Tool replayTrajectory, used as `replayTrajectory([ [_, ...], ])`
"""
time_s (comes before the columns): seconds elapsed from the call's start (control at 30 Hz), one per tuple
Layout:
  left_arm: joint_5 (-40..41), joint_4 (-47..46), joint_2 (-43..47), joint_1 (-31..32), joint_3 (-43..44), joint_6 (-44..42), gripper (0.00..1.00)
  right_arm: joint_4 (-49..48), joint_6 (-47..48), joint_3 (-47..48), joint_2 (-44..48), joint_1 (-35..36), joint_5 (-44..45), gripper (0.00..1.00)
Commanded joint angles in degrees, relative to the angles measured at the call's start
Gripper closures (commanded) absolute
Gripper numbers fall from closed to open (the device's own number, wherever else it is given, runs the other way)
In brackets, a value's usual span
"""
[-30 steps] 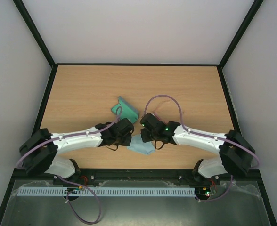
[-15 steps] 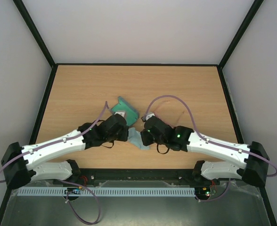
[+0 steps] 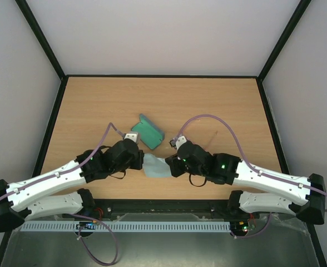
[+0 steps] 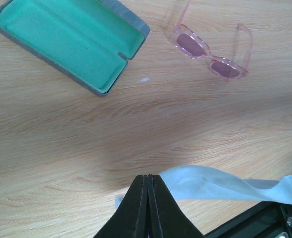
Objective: Organize the sunglasses
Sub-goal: Adjust the glasses cleaning cloth at the center of the board.
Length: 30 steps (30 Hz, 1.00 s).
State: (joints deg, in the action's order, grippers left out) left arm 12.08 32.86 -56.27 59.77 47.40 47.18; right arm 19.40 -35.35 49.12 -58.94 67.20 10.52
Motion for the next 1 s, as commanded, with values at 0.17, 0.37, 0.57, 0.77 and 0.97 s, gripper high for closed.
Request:
replayTrajectory([
  [0.17,1.2,1.7,0.0,0.6,-0.7,1.2,0.98,2.0,-0.7,0.6,-0.2,0.7,-0.3,0.99],
  [0.37,-0.3,4.7,-0.1,0.7,1.2,2.1,0.98,2.0,-2.9,-0.7,1.5,0.6,-2.5,0.99],
  [0.57,-0.8,4.1,-5.6,0.6,2.7,1.5,0.98,1.9,-6.6,-3.7,0.4,0.7,0.4,0.99],
  [0.77,-2.9,0.7,-12.4,-2.7,3.4,-1.1,0.97,-0.6,-9.9,-7.3,-1.9,-1.2,3.8,0.99],
  [0.97,-3.8,-5.4,-18.7,-5.4,3.7,-3.8,0.98,-5.3,-7.2,-10.3,-4.2,-8.7,0.6,0.99],
])
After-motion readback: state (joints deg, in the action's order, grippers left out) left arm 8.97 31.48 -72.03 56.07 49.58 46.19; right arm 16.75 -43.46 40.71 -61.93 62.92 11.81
